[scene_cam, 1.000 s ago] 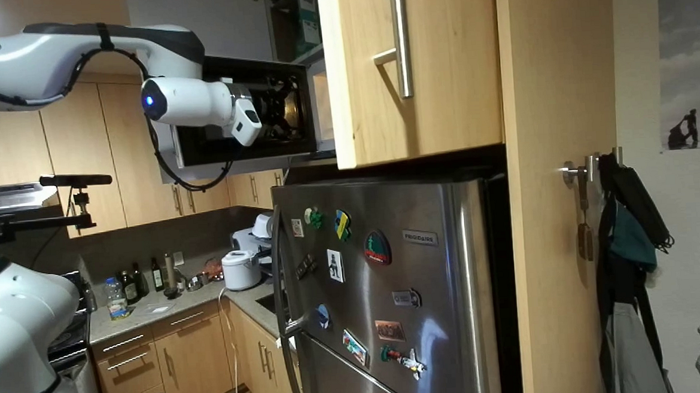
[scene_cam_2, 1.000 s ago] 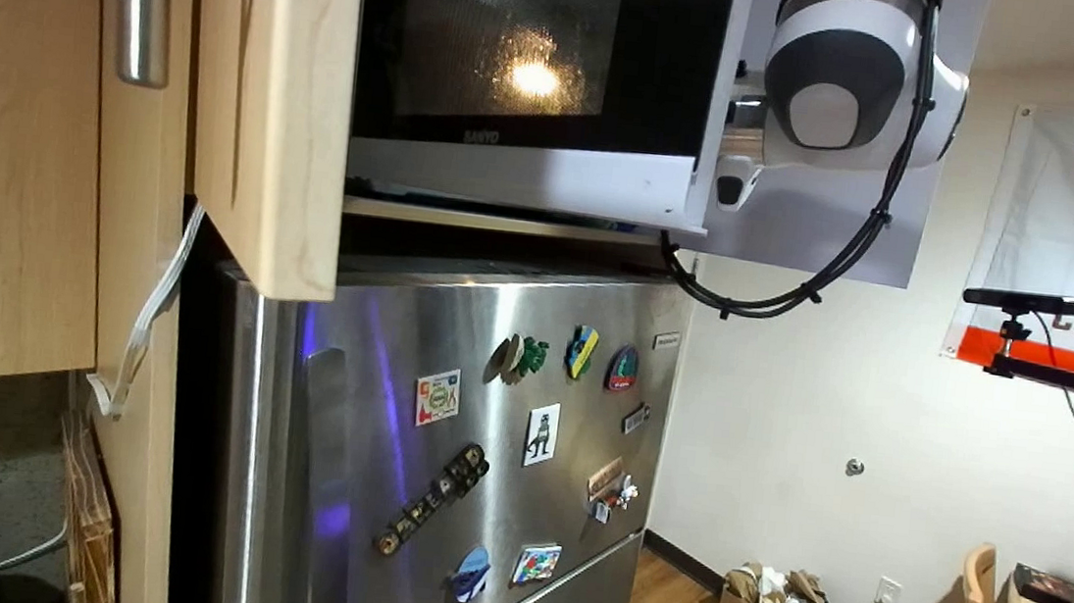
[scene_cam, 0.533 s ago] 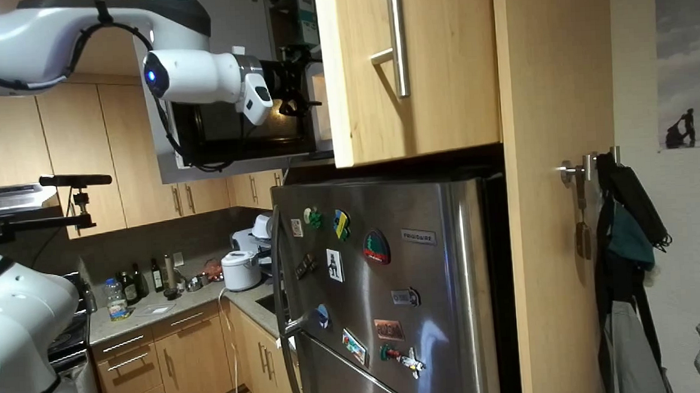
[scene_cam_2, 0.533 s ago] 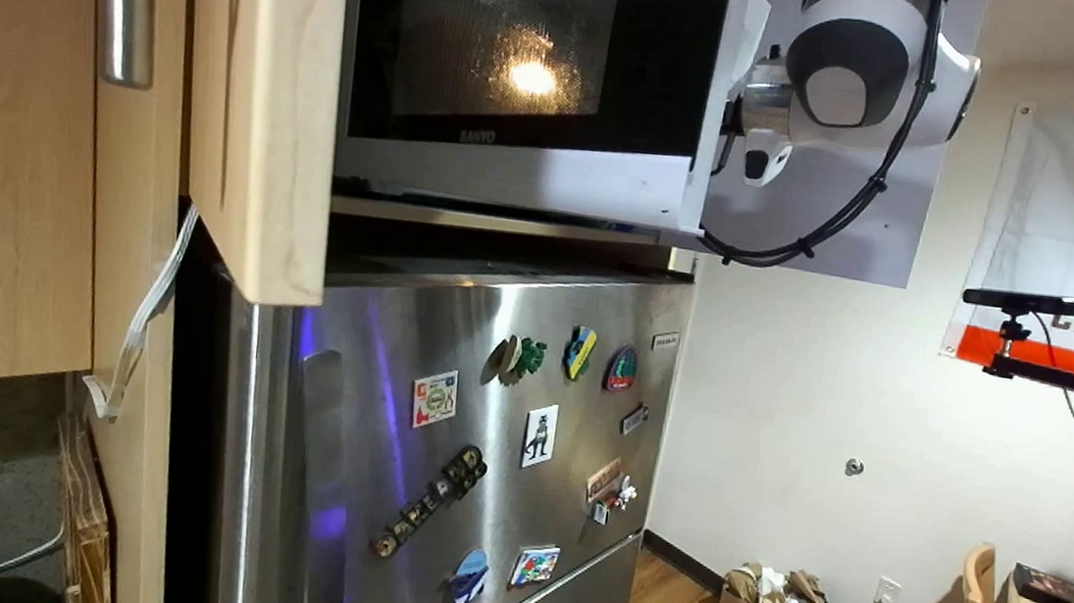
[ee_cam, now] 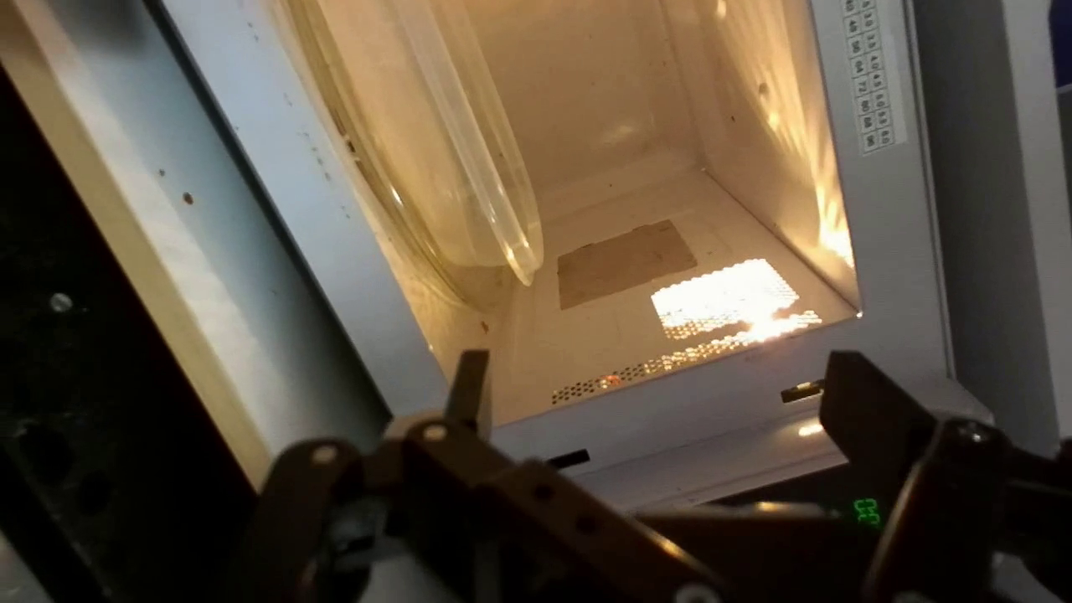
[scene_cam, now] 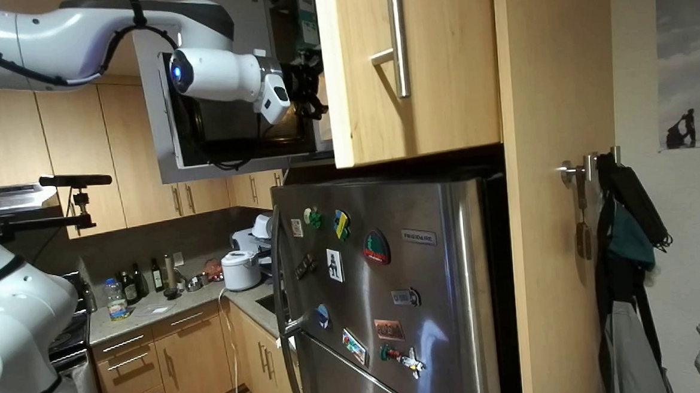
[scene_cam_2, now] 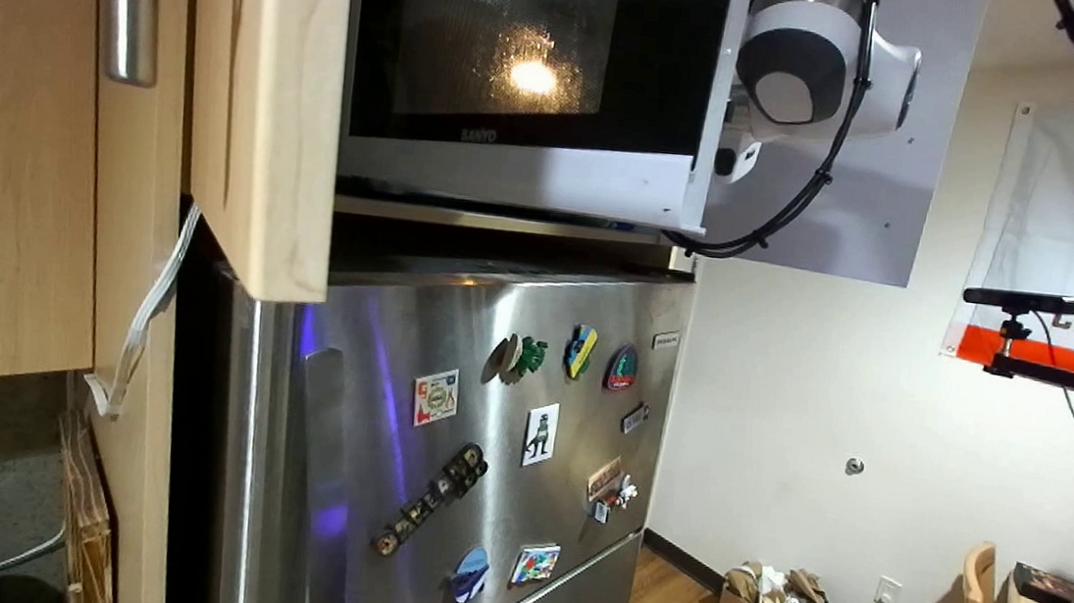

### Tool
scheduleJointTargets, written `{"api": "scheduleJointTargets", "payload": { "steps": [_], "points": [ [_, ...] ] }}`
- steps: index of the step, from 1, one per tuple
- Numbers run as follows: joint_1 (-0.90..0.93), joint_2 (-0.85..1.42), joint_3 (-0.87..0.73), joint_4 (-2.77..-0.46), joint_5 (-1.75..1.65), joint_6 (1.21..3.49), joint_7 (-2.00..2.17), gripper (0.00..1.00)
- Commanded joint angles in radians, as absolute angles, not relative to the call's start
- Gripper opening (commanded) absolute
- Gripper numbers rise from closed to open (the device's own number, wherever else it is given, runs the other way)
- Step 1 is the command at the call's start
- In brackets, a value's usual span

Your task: Remove the bowl in the microwave

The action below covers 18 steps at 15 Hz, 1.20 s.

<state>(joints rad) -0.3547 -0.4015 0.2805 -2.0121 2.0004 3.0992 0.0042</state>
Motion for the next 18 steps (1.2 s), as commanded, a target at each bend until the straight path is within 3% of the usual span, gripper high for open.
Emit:
{"api": "scheduleJointTargets", "payload": {
  "steps": [1, 2, 10, 18],
  "points": [
    [-0.312, -0.325, 0.283, -1.954, 1.894, 3.182, 0.118, 1.00],
    [-0.217, -0.299, 0.216, -1.952, 1.855, 3.216, 0.131, 1.00],
    [-0.273, -0.315, 0.237, -2.118, 1.378, 3.116, 0.662, 1.00],
    [-0.256, -0.280, 0.238, -2.077, 1.422, 3.172, 0.622, 1.00]
  ]
}}
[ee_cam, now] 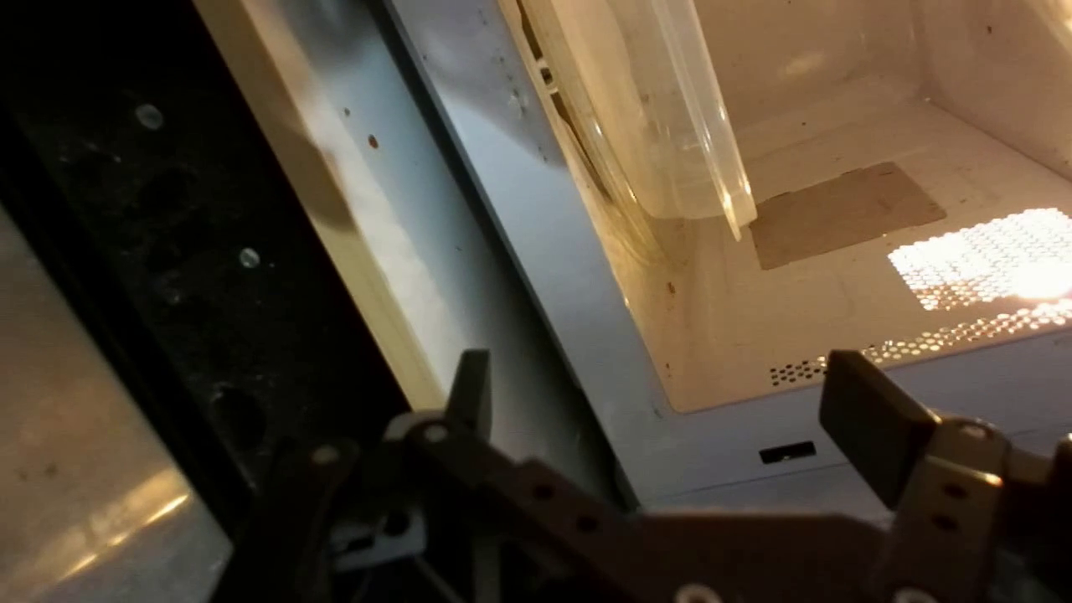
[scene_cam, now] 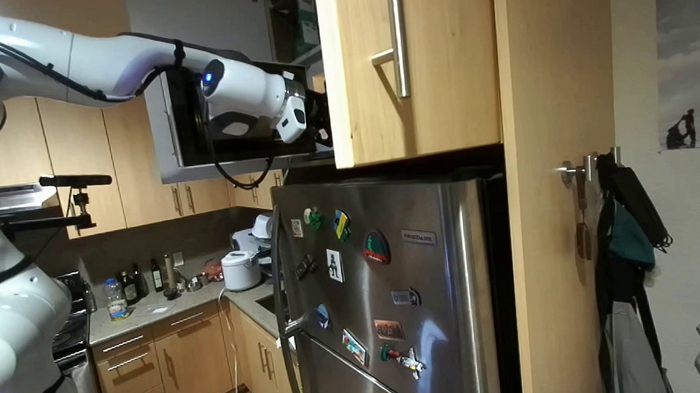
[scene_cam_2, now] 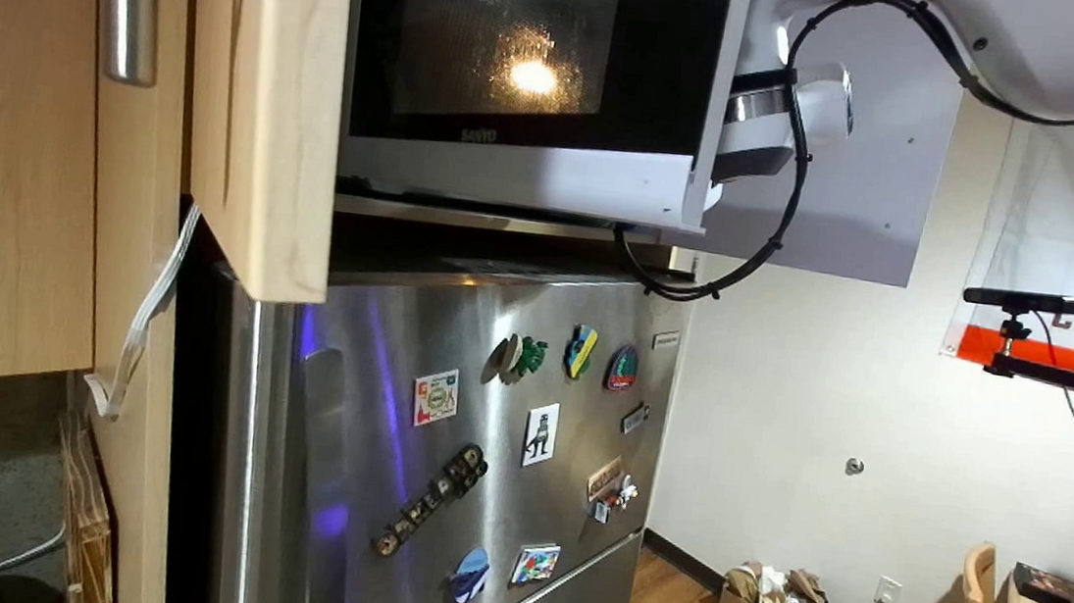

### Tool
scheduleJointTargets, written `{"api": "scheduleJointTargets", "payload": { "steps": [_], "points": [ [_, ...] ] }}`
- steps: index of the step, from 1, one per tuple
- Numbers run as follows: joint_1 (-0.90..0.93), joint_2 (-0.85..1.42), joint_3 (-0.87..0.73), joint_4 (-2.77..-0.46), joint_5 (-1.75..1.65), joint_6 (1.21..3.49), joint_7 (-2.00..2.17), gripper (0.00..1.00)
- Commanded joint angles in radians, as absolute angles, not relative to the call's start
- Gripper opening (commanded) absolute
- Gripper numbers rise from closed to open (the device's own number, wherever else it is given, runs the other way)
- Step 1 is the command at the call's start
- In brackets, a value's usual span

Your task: Remove the bowl in the microwave

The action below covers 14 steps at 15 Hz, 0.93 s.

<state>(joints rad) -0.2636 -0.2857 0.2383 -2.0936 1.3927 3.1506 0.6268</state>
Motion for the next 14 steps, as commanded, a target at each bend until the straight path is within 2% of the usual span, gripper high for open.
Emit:
{"api": "scheduleJointTargets", "payload": {
  "steps": [1, 4, 8, 14],
  "points": [
    [-0.162, -0.264, 0.172, -2.051, 1.428, 3.208, 0.633, 1.00],
    [-0.156, -0.242, 0.204, -1.996, 1.507, 3.226, 0.605, 1.00],
    [-0.049, -0.233, 0.133, -1.985, 1.493, 3.202, 0.613, 1.00],
    [-0.096, -0.233, 0.131, -1.998, 1.443, 3.116, 0.679, 1.00]
  ]
}}
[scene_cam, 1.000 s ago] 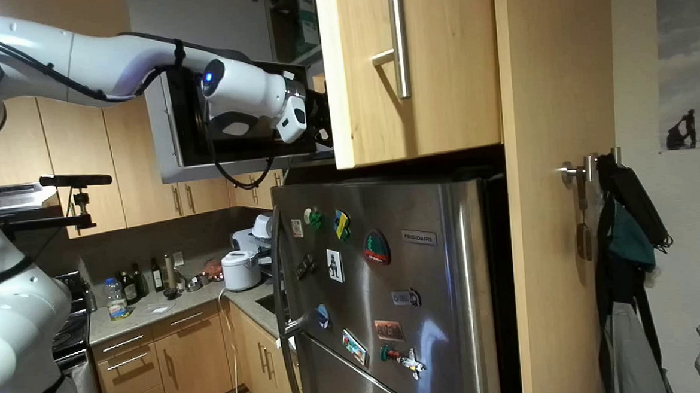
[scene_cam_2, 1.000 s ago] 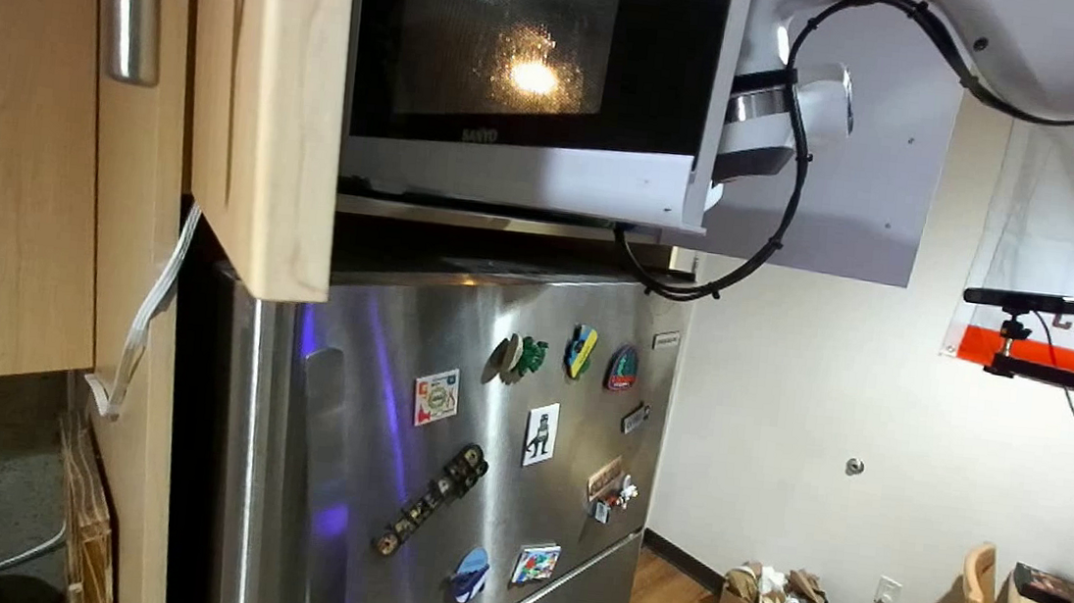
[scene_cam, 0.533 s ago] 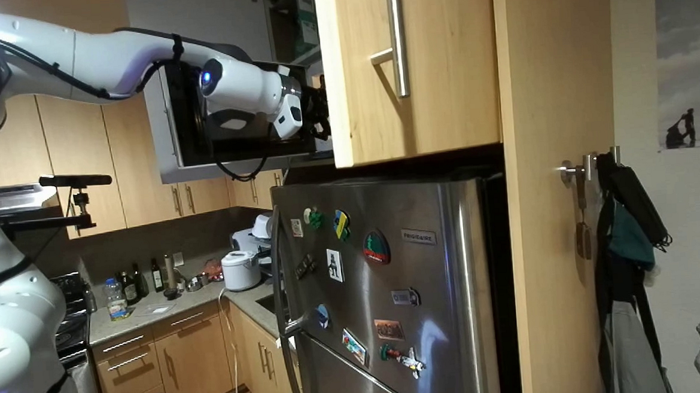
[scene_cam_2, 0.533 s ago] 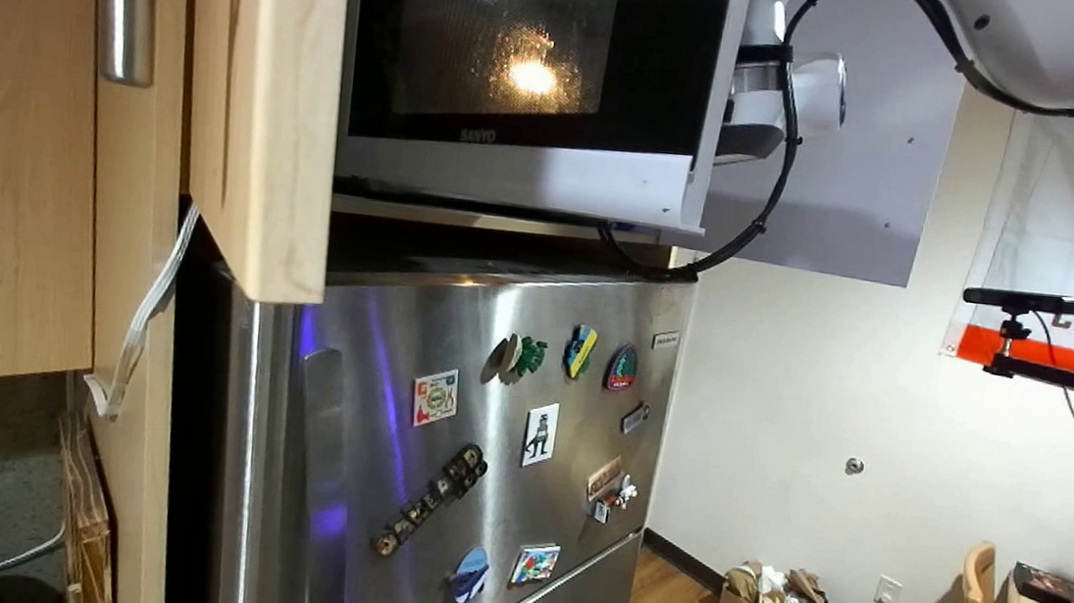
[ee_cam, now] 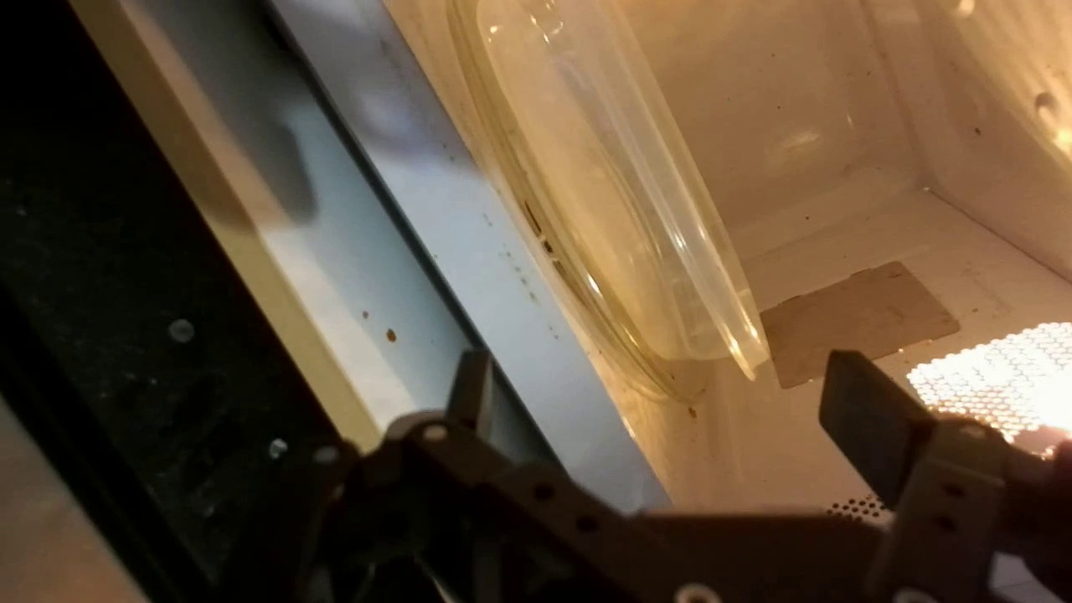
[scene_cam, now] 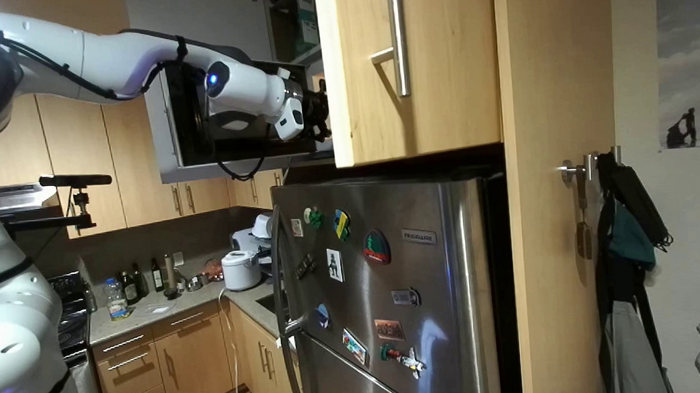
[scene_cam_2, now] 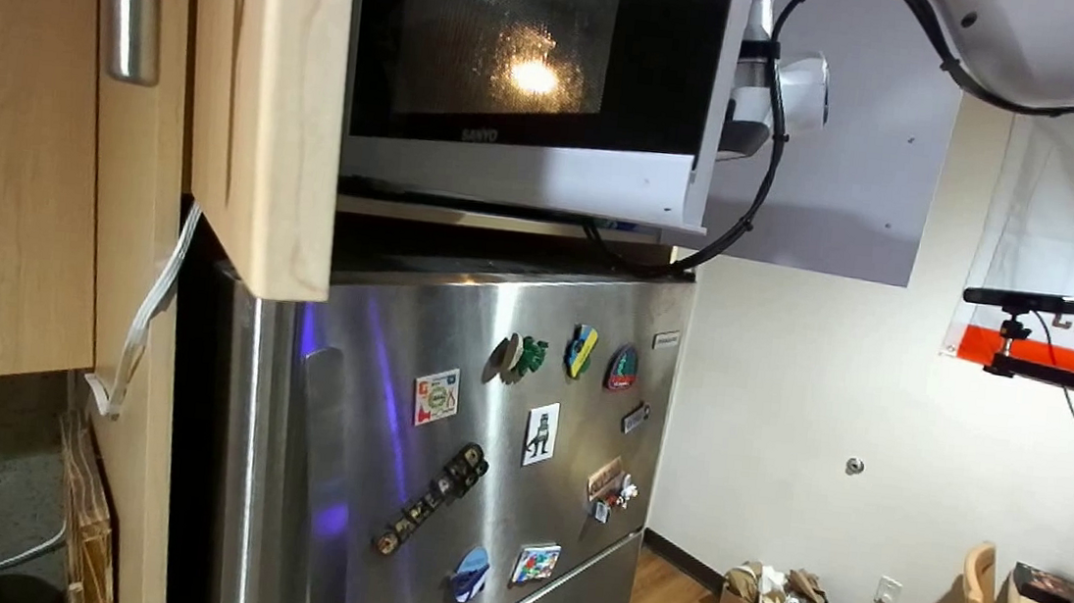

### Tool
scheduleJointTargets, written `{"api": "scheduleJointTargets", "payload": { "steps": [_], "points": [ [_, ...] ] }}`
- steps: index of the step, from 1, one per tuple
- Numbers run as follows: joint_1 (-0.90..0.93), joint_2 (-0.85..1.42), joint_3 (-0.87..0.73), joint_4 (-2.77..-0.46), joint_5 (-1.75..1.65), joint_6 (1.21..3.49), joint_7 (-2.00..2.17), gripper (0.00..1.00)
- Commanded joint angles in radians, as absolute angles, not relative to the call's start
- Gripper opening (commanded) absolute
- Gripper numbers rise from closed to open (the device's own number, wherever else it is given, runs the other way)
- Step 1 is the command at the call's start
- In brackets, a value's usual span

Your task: Remove the bowl in the microwave

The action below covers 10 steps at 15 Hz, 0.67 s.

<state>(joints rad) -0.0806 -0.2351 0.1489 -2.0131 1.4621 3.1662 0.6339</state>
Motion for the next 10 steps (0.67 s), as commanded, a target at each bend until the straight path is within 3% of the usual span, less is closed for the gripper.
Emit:
{"api": "scheduleJointTargets", "payload": {
  "steps": [1, 10],
  "points": [
    [-0.101, -0.234, 0.125, -1.999, 1.427, 3.101, 0.691, 1.00],
    [-0.237, -0.254, 0.143, -2.024, 0.912, 2.918, 1.120, 1.00]
  ]
}}
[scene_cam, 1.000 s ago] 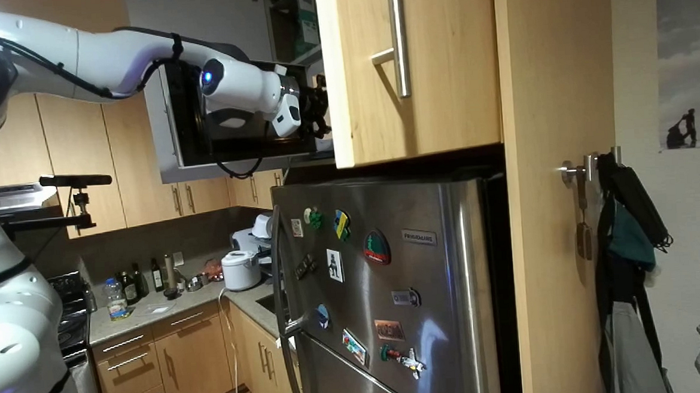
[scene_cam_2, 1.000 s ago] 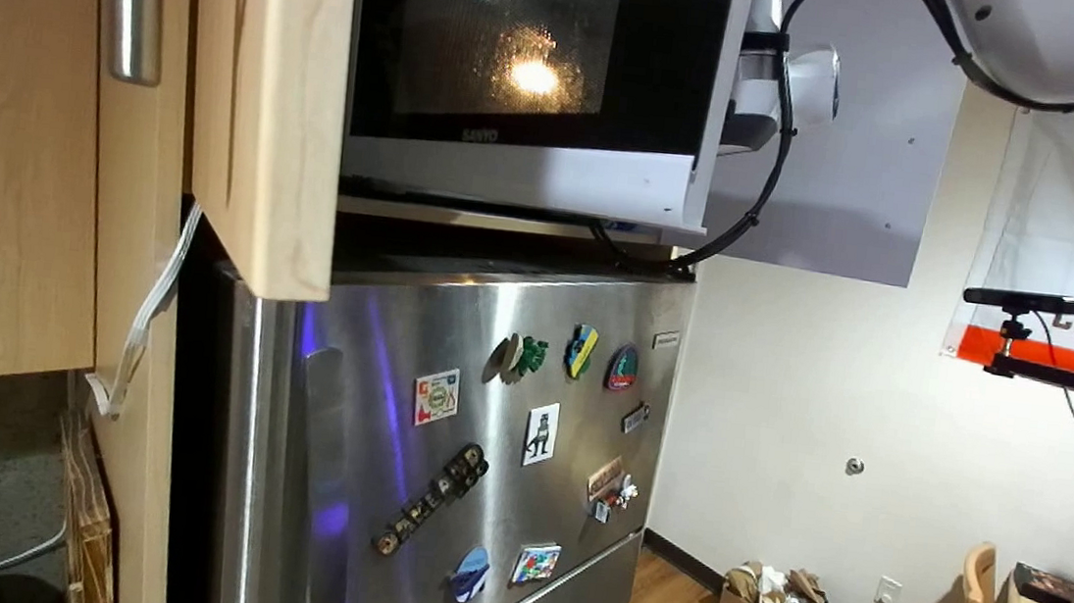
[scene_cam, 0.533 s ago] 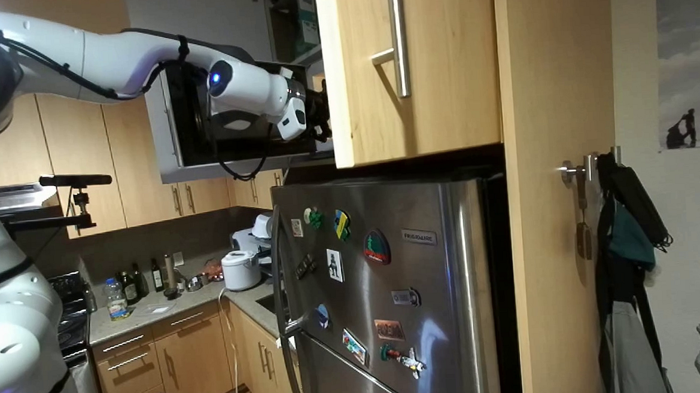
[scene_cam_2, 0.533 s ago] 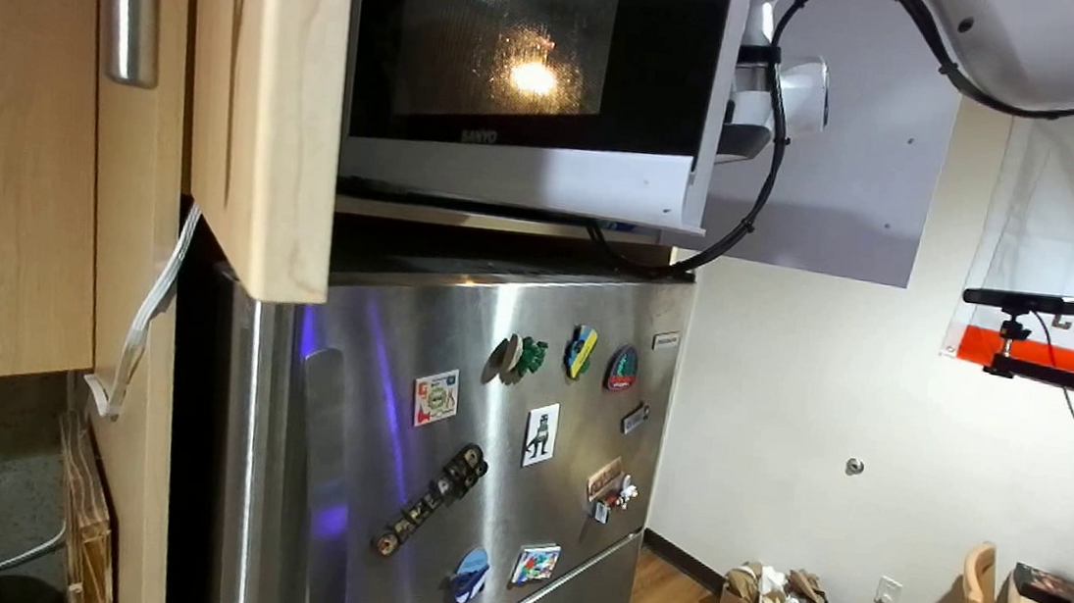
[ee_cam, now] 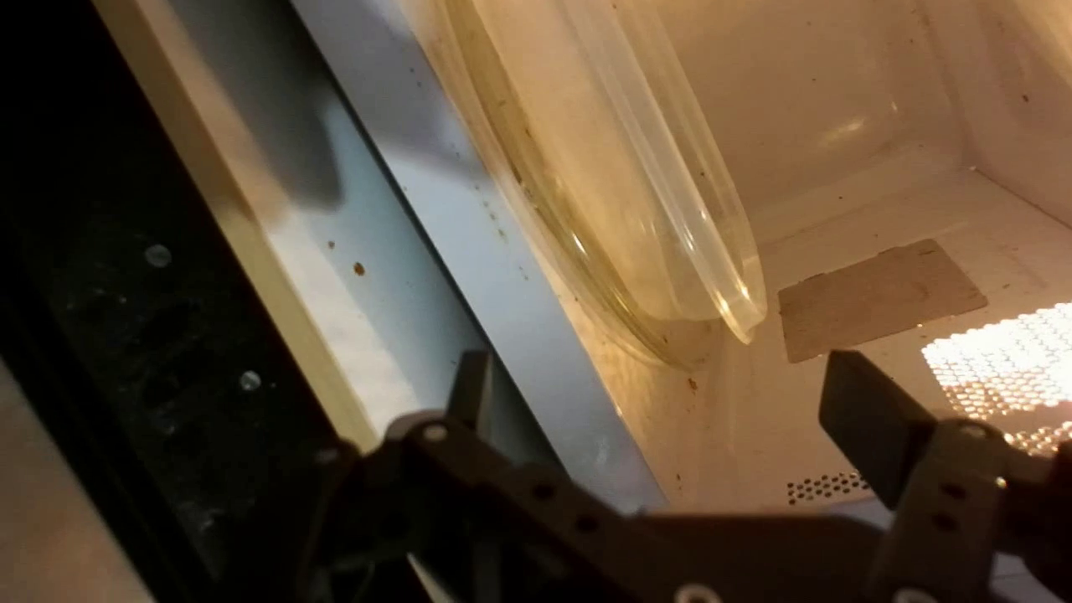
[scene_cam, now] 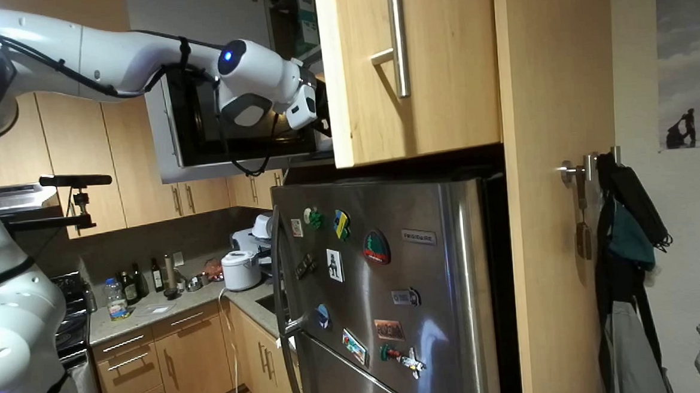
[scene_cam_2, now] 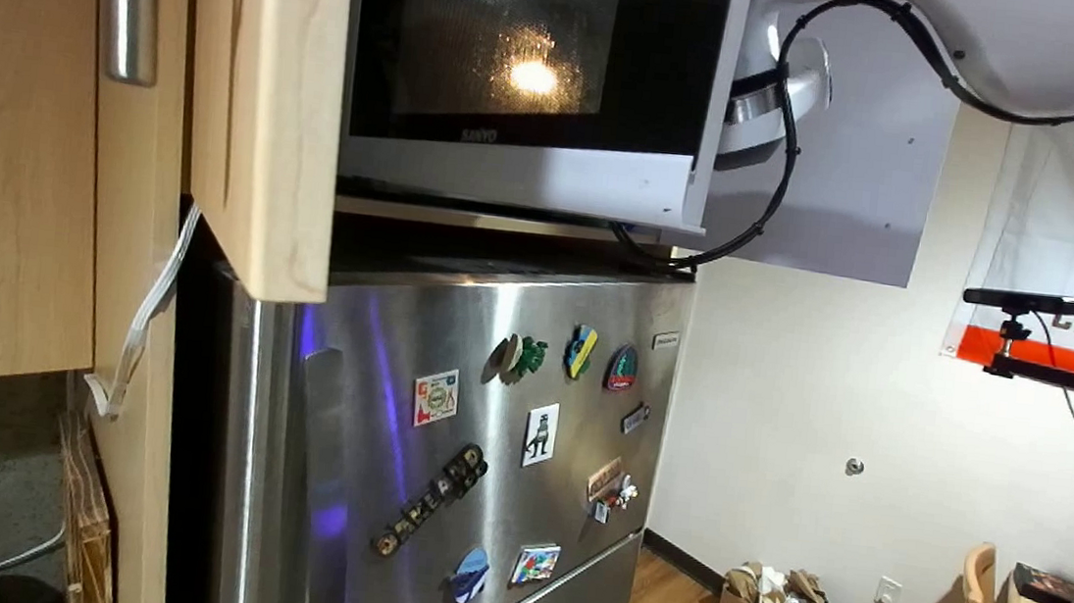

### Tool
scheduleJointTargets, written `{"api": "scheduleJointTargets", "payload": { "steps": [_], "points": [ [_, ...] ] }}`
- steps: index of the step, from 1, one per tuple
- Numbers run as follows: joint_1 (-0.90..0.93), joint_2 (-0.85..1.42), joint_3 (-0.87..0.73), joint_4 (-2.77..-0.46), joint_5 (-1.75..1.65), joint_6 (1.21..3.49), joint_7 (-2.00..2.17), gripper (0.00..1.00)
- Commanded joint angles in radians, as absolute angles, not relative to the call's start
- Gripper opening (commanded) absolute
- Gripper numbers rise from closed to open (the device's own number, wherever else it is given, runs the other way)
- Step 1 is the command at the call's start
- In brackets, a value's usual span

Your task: Remove the bowl in the microwave

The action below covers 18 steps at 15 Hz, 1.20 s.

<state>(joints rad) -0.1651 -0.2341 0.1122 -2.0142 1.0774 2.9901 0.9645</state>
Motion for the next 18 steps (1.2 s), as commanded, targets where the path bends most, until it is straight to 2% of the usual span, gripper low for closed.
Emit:
{"api": "scheduleJointTargets", "payload": {
  "steps": [1, 5, 9, 14, 18],
  "points": [
    [-0.260, -0.258, 0.149, -2.019, 0.835, 2.887, 1.177, 1.00],
    [-0.332, -0.270, 0.167, -1.976, 0.579, 2.745, 1.373, 1.00],
    [-0.203, -0.258, 0.060, -1.972, 0.545, 2.773, 1.379, 1.00],
    [-0.185, -0.262, 0.050, -1.989, 0.488, 2.747, 1.418, 1.00],
    [-0.181, -0.245, 0.046, -1.943, 0.353, 2.611, 1.526, 1.00]
  ]
}}
